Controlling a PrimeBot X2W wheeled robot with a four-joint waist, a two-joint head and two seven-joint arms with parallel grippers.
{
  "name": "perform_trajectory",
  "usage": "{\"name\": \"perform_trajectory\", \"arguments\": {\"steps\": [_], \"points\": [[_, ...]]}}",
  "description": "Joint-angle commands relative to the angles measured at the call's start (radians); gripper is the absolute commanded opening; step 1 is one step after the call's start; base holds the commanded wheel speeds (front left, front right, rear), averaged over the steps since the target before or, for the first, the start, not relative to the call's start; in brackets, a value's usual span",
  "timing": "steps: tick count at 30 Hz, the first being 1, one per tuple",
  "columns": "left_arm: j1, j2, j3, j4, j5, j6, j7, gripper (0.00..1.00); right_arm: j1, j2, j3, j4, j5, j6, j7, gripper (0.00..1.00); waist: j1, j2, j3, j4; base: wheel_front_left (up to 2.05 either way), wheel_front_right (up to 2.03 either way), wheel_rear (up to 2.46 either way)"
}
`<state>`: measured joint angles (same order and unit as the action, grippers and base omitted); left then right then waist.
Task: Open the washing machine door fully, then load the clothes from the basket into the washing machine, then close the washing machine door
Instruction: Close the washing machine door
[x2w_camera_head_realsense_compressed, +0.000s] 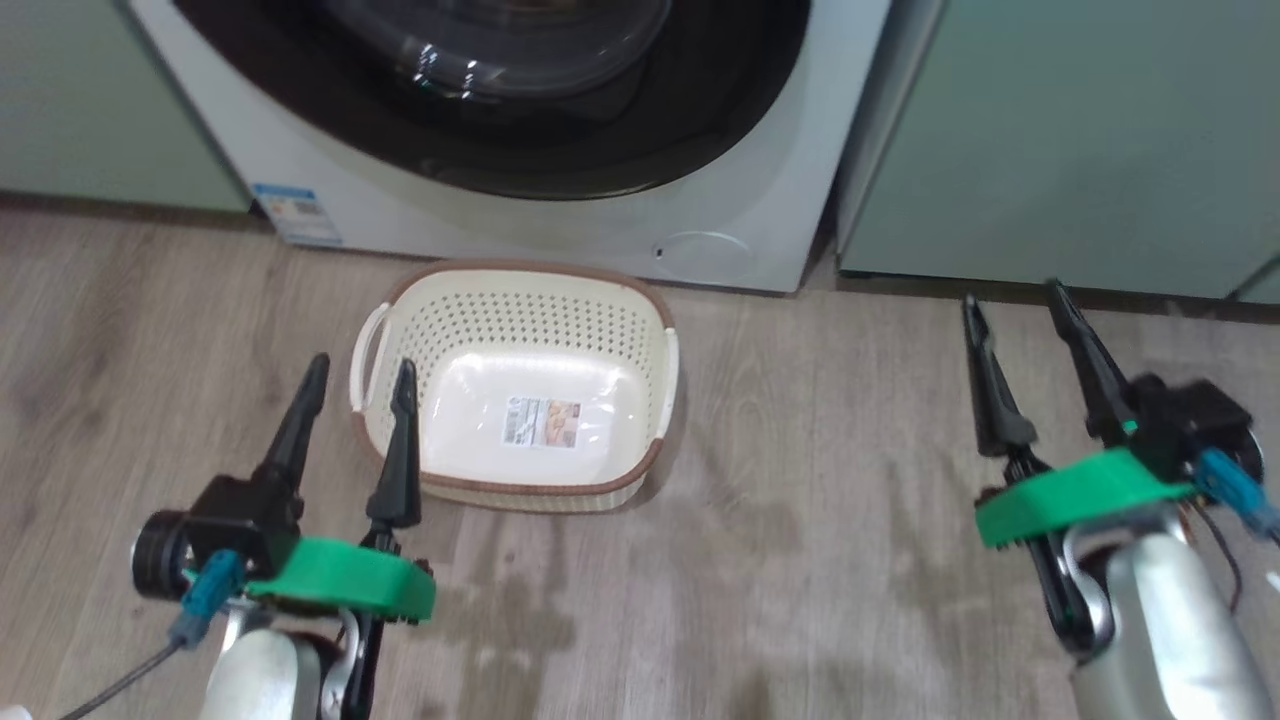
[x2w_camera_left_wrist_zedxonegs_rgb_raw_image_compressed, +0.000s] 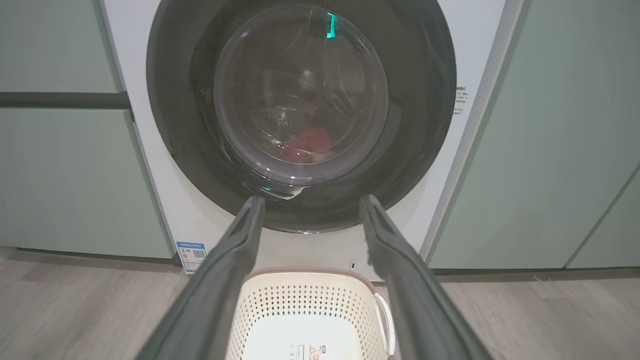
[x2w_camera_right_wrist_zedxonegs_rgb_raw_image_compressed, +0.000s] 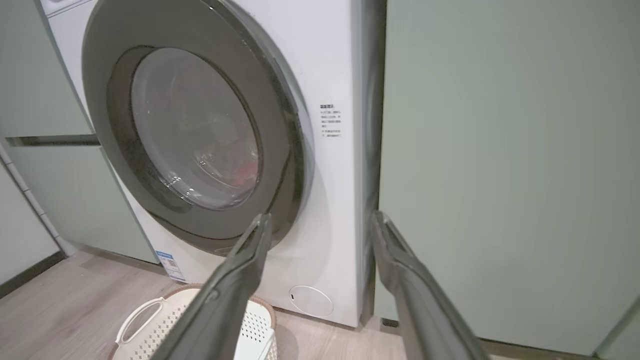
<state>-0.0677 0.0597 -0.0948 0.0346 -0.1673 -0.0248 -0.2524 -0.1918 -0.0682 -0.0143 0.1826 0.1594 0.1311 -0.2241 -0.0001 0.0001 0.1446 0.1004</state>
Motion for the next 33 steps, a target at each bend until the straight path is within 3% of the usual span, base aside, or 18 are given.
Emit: {"name": "perform_trajectory", "arguments": {"steps": [1, 15, 33], "points": [[-0.010, 0.018, 0.028, -0.024, 0.008, -0.007, -0.009, 1.00, 0.015, 0.009, 0.008, -0.063, -0.005, 0.000, 0.011, 1.00, 0.0001, -0.0001, -0.019, -0.024, 0.00, 0.00, 0.00], [0.061, 0.039, 0.021, -0.024, 0.001, 0.000, 0.001, 1.00, 0.219, 0.018, -0.035, -0.258, 0.017, 0.000, 0.094, 1.00, 0.0001, -0.0001, -0.088, -0.104, 0.00, 0.00, 0.00], [0.082, 0.050, 0.002, -0.042, -0.003, 0.010, 0.016, 1.00, 0.281, 0.018, -0.071, -0.321, 0.029, 0.000, 0.108, 1.00, 0.0001, -0.0001, -0.103, -0.119, 0.00, 0.00, 0.00]]}}
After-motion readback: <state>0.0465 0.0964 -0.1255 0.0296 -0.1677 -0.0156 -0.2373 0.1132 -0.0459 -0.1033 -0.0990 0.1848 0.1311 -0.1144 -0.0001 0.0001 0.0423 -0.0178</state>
